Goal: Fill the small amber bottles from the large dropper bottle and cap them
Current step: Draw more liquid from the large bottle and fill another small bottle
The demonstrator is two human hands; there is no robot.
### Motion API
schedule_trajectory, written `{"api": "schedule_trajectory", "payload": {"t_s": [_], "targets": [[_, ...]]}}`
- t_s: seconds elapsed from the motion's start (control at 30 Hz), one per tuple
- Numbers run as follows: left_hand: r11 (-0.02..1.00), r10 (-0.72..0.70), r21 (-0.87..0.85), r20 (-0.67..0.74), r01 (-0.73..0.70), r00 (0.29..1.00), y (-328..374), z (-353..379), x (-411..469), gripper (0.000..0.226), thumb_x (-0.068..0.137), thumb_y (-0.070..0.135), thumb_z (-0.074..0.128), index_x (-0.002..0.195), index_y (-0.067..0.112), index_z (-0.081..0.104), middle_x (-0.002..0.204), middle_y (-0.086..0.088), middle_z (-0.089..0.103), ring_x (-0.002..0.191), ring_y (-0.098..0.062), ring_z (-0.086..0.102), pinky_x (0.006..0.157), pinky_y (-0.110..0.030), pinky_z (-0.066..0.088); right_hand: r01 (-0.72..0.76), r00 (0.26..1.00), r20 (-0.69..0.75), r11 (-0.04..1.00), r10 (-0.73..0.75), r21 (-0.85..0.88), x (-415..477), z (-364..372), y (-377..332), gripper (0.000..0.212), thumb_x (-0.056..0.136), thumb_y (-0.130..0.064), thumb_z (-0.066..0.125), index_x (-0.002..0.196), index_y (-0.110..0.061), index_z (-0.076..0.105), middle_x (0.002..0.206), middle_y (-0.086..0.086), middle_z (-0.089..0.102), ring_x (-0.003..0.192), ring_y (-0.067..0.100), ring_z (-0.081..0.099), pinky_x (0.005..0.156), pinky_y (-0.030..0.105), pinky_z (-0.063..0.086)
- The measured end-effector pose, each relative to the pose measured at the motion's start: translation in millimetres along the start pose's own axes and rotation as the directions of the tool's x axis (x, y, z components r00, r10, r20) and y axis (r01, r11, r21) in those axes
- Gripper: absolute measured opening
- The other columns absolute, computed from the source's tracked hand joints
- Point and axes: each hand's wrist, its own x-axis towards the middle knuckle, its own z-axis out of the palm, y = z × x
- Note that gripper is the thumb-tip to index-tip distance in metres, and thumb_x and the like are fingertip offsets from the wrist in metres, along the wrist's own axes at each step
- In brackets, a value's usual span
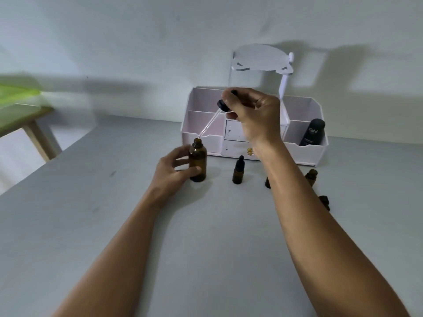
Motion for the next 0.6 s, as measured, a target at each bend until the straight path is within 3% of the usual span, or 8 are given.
{"api": "schedule_trajectory", "payload": {"t_s": [0.17, 0.3, 0.43, 0.6], "targets": [[1.0, -0.011, -0.019, 0.03, 0.012, 0.999, -6, -2, 1, 0.058, 0.07, 0.018, 0.076, 0.127, 0.02, 0.066, 0.112, 0.0, 0.075, 0.106, -0.016, 0.071, 0.092, -0.031, 0.056, 0.012, 0.999, 0.038, 0.999, -0.01, -0.051, 1, 11, 11, 0.013, 0.085, -0.015, 0.078, 0.096, -0.008, 0.077, 0.081, -0.001, 0.076, 0.081, 0.023, 0.075, 0.067, 0.032, 0.061], [1.0, -0.008, -0.027, 0.036, 0.009, 0.999, -8, -3, 2, 0.048, 0.08, 0.01, 0.075, 0.126, 0.024, 0.066, 0.112, -0.002, 0.075, 0.102, -0.015, 0.072, 0.092, -0.031, 0.056, 0.062, 0.994, 0.096, 0.992, -0.052, -0.11, 0, 18, 15, 0.003, 0.087, -0.017, 0.076, 0.089, -0.02, 0.075, 0.071, -0.015, 0.074, 0.072, 0.006, 0.072, 0.07, 0.034, 0.062], [1.0, -0.01, -0.026, 0.041, 0.011, 0.999, -8, -4, 4, 0.048, 0.085, 0.005, 0.073, 0.129, 0.021, 0.064, 0.114, -0.006, 0.073, 0.102, -0.016, 0.072, 0.089, -0.028, 0.056, 0.058, 0.992, 0.114, 0.993, -0.045, -0.107, -2, 27, 23, 0.014, 0.089, -0.02, 0.073, 0.1, -0.011, 0.075, 0.082, -0.002, 0.075, 0.077, 0.007, 0.074, 0.075, 0.031, 0.06], [1.0, -0.013, -0.022, 0.041, 0.014, 0.999, -10, -4, 4, 0.047, 0.085, 0.006, 0.073, 0.129, 0.02, 0.065, 0.114, -0.006, 0.074, 0.103, -0.017, 0.072, 0.09, -0.031, 0.056, 0.053, 0.982, 0.187, 0.979, -0.017, -0.195, -6, 35, 39, 0.017, 0.091, -0.019, 0.072, 0.103, -0.008, 0.075, 0.083, -0.005, 0.075, 0.076, 0.0, 0.072, 0.074, 0.023, 0.058]]}}
